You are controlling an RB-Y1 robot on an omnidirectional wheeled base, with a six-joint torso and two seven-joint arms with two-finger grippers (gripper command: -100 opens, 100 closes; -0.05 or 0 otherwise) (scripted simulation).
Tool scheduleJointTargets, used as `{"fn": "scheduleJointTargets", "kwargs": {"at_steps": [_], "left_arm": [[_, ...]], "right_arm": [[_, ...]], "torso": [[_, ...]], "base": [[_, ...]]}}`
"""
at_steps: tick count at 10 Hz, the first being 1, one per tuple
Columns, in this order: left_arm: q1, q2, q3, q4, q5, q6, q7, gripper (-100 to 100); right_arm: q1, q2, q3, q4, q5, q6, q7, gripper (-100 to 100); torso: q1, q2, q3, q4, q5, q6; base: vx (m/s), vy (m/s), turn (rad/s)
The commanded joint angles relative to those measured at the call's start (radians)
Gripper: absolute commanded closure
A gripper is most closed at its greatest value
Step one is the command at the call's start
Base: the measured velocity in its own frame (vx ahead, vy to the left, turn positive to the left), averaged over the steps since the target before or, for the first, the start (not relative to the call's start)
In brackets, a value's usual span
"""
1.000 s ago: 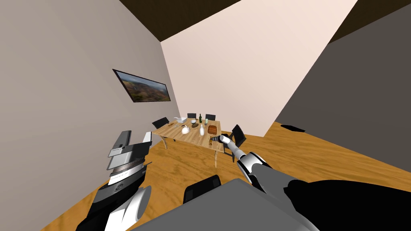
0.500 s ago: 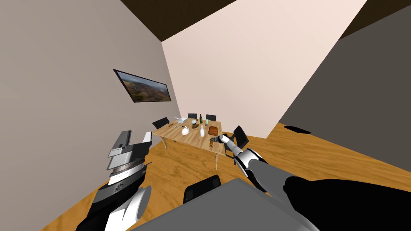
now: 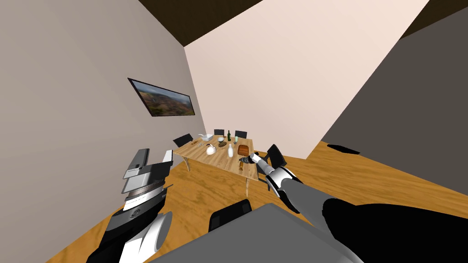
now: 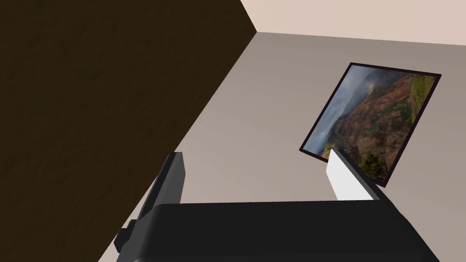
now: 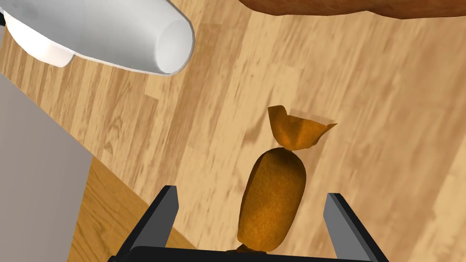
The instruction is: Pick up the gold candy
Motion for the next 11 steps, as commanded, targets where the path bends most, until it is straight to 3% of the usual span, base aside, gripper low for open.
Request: {"fn": "scheduleJointTargets", "kwargs": {"at_steps": [1,4,5,6,7,11], "left_arm": [[0.000,0.000,0.000,0.000,0.000,0.000,0.000,0],[0.000,0.000,0.000,0.000,0.000,0.000,0.000,0],[0.000,0.000,0.000,0.000,0.000,0.000,0.000,0],[0.000,0.000,0.000,0.000,0.000,0.000,0.000,0],[0.000,0.000,0.000,0.000,0.000,0.000,0.000,0],[0.000,0.000,0.000,0.000,0.000,0.000,0.000,0]], "right_arm": [[-0.009,0.000,0.003,0.037,-0.016,0.018,-0.032,-100],[-0.005,0.000,0.010,0.081,-0.032,0.039,-0.066,-100],[-0.017,0.002,0.006,0.087,-0.033,0.032,-0.050,-100],[-0.018,0.002,0.006,0.093,-0.034,0.032,-0.050,0],[-0.013,0.012,0.021,0.080,-0.017,0.015,-0.089,-100],[0.003,0.040,0.065,0.046,0.036,-0.039,-0.189,-100]], "torso": [[0.000,0.000,0.000,0.000,0.000,0.000],[0.002,0.002,0.001,0.000,0.000,0.000],[0.002,0.002,0.001,0.000,0.000,0.000],[0.002,0.003,0.002,0.001,0.000,0.000],[0.002,0.004,0.003,0.001,0.000,0.000],[-0.003,0.005,0.003,0.001,-0.001,0.000]], "base": [[0.062,-0.024,0.029],[0.037,-0.004,0.024],[0.015,-0.001,0.006],[0.000,0.000,0.000],[-0.007,-0.032,0.081],[-0.011,-0.086,0.104]]}}
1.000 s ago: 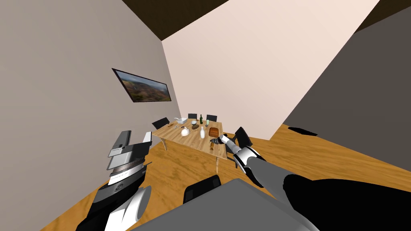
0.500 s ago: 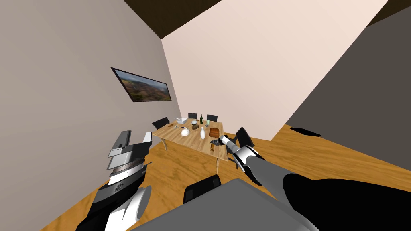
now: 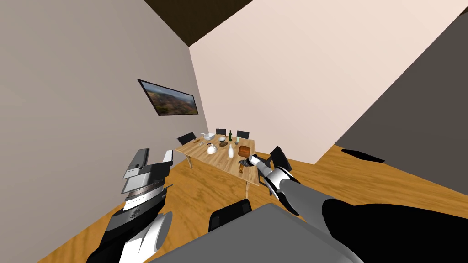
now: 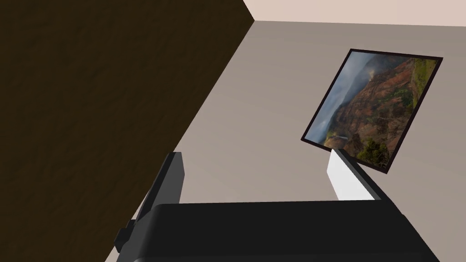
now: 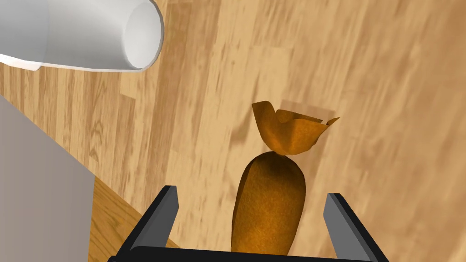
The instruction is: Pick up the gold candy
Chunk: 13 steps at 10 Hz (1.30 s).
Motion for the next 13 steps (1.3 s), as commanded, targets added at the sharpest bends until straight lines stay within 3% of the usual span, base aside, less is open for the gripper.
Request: {"fn": "scheduleJointTargets", "kwargs": {"at_steps": [1,3,6,9,10,11,13], "left_arm": [[0.000,0.000,0.000,0.000,0.000,0.000,0.000,0],[0.000,0.000,0.000,0.000,0.000,0.000,0.000,0],[0.000,0.000,0.000,0.000,0.000,0.000,0.000,0],[0.000,0.000,0.000,0.000,0.000,0.000,0.000,0],[0.000,0.000,0.000,0.000,0.000,0.000,0.000,0],[0.000,0.000,0.000,0.000,0.000,0.000,0.000,0],[0.000,0.000,0.000,0.000,0.000,0.000,0.000,0]], "right_arm": [[0.006,0.004,0.009,-0.012,0.011,-0.011,-0.038,-100],[0.016,0.023,0.038,-0.035,0.046,-0.047,-0.099,-100],[0.021,0.032,0.053,-0.046,0.063,-0.065,-0.154,-100],[0.037,0.060,0.097,-0.081,0.115,-0.118,-0.256,-100],[0.049,0.051,0.094,-0.105,0.121,-0.099,-0.255,-100],[0.050,0.052,0.096,-0.108,0.125,-0.102,-0.267,100],[0.050,0.051,0.096,-0.107,0.124,-0.102,-0.267,100]], "torso": [[0.000,0.000,0.000,0.000,0.000,0.000],[0.002,0.000,0.000,0.000,0.000,0.000],[0.001,0.000,0.000,0.000,0.000,0.000],[0.000,0.001,0.001,0.000,0.000,0.000],[0.001,0.002,0.001,0.000,0.000,0.000],[0.004,0.001,0.001,0.000,0.001,0.001],[0.006,0.000,0.000,0.000,0.002,0.000]], "base": [[-0.010,-0.074,0.068],[-0.012,-0.071,0.115],[-0.014,-0.061,0.057],[-0.029,-0.078,0.127],[-0.024,-0.026,0.048],[-0.006,-0.008,-0.021],[0.000,0.000,0.000]]}}
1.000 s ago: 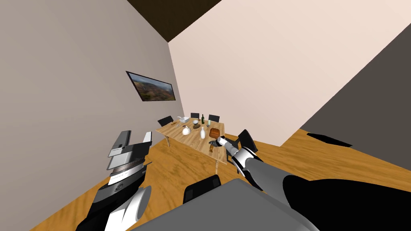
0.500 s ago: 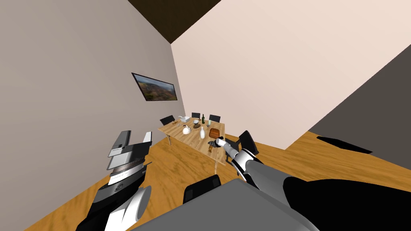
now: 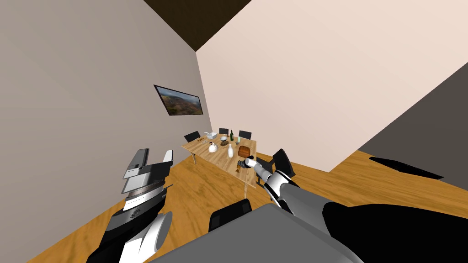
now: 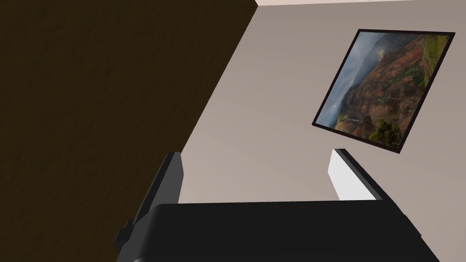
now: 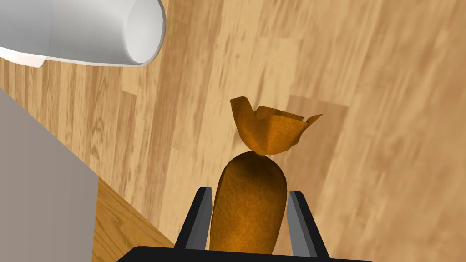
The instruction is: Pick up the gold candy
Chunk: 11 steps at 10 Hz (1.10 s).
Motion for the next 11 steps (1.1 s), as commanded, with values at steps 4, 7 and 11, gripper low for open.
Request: {"fn": "scheduleJointTargets", "kwargs": {"at_steps": [4,7,11], "left_arm": [[0.000,0.000,0.000,0.000,0.000,0.000,0.000,0],[0.000,0.000,0.000,0.000,0.000,0.000,0.000,0],[0.000,0.000,0.000,0.000,0.000,0.000,0.000,0]], "right_arm": [[-0.018,-0.001,-0.013,0.038,-0.026,0.001,0.035,100],[-0.029,-0.020,-0.042,0.061,-0.061,0.037,0.113,100],[-0.045,-0.048,-0.086,0.096,-0.113,0.091,0.217,100]], "torso": [[0.000,0.000,0.000,0.000,0.000,0.000],[0.003,-0.003,-0.001,0.000,0.001,0.000],[0.005,0.000,0.000,0.000,0.001,0.000]], "base": [[0.006,0.006,-0.023],[0.035,0.061,-0.101],[0.013,0.080,-0.107]]}}
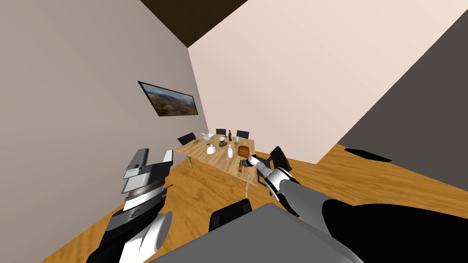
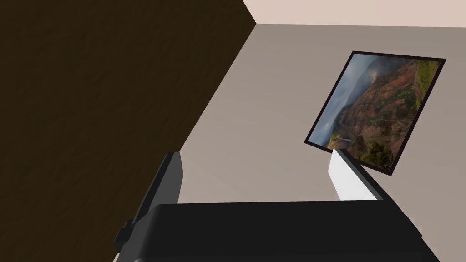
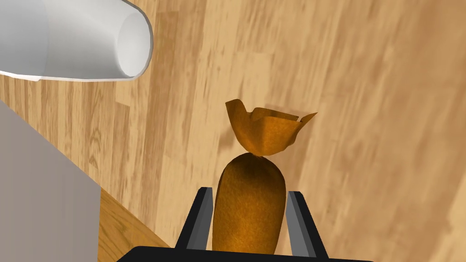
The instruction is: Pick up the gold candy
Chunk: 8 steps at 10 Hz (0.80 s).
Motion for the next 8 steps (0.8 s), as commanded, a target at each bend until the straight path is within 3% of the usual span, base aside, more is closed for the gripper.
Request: {"fn": "scheduleJointTargets", "kwargs": {"at_steps": [1,2,5,7,8], "left_arm": [[0.000,0.000,0.000,0.000,0.000,0.000,0.000,0],[0.000,0.000,0.000,0.000,0.000,0.000,0.000,0],[0.000,0.000,0.000,0.000,0.000,0.000,0.000,0],[0.000,0.000,0.000,0.000,0.000,0.000,0.000,0],[0.000,0.000,0.000,0.000,0.000,0.000,0.000,0]], "right_arm": [[-0.006,-0.015,-0.021,0.011,-0.023,0.031,0.050,100],[-0.006,-0.015,-0.021,0.011,-0.023,0.031,0.065,100],[-0.022,-0.043,-0.065,0.045,-0.075,0.085,0.167,100],[-0.021,-0.042,-0.063,0.044,-0.071,0.081,0.167,100],[-0.021,-0.041,-0.063,0.043,-0.072,0.083,0.170,0]], "torso": [[0.000,0.000,0.000,0.000,0.000,0.000],[0.001,0.000,0.000,0.000,0.000,0.000],[-0.001,0.001,0.001,0.001,0.000,-0.001],[0.000,0.001,0.001,0.001,0.000,-0.002],[-0.003,0.001,0.001,0.001,-0.001,-0.002]], "base": [[0.018,0.104,-0.119],[0.004,0.073,-0.050],[0.011,0.085,-0.118],[0.004,0.054,-0.037],[0.000,0.007,0.003]]}}
